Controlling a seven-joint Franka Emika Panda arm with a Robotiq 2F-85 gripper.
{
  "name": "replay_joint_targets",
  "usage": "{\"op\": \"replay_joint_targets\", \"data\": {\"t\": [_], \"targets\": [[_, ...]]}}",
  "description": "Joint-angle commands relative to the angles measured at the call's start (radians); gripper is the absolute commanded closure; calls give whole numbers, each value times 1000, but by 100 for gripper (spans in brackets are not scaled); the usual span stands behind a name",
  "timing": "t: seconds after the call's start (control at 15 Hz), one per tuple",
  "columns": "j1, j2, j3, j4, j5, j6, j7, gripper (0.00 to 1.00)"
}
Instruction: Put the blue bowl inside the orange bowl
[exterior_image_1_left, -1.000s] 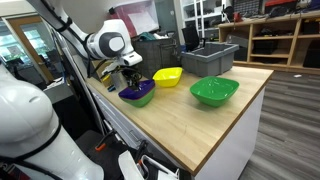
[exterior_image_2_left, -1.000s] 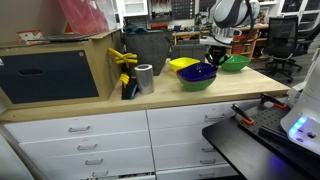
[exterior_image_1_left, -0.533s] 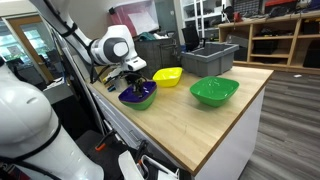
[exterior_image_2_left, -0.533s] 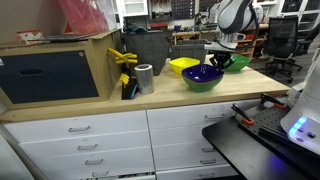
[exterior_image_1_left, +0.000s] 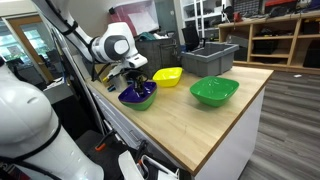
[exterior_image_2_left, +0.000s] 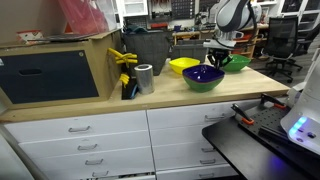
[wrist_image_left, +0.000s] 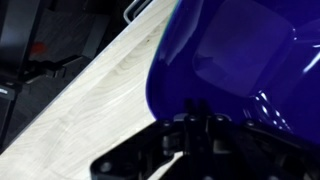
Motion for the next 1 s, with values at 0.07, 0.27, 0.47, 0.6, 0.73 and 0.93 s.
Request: {"op": "replay_joint_targets", "data": {"t": [0.07, 0.27, 0.47, 0.6, 0.73, 0.93], "targets": [[37, -114, -6, 77, 111, -156, -167, 51], [45, -155, -22, 174, 174, -393, -350, 29], [13, -158, -37, 286, 133, -640, -485, 7], [-14, -147, -47, 374, 59, -804, -553, 0], [-34, -146, -55, 467, -18, -954, -621, 0], [-51, -142, -61, 569, -108, -1073, -710, 0]]}}
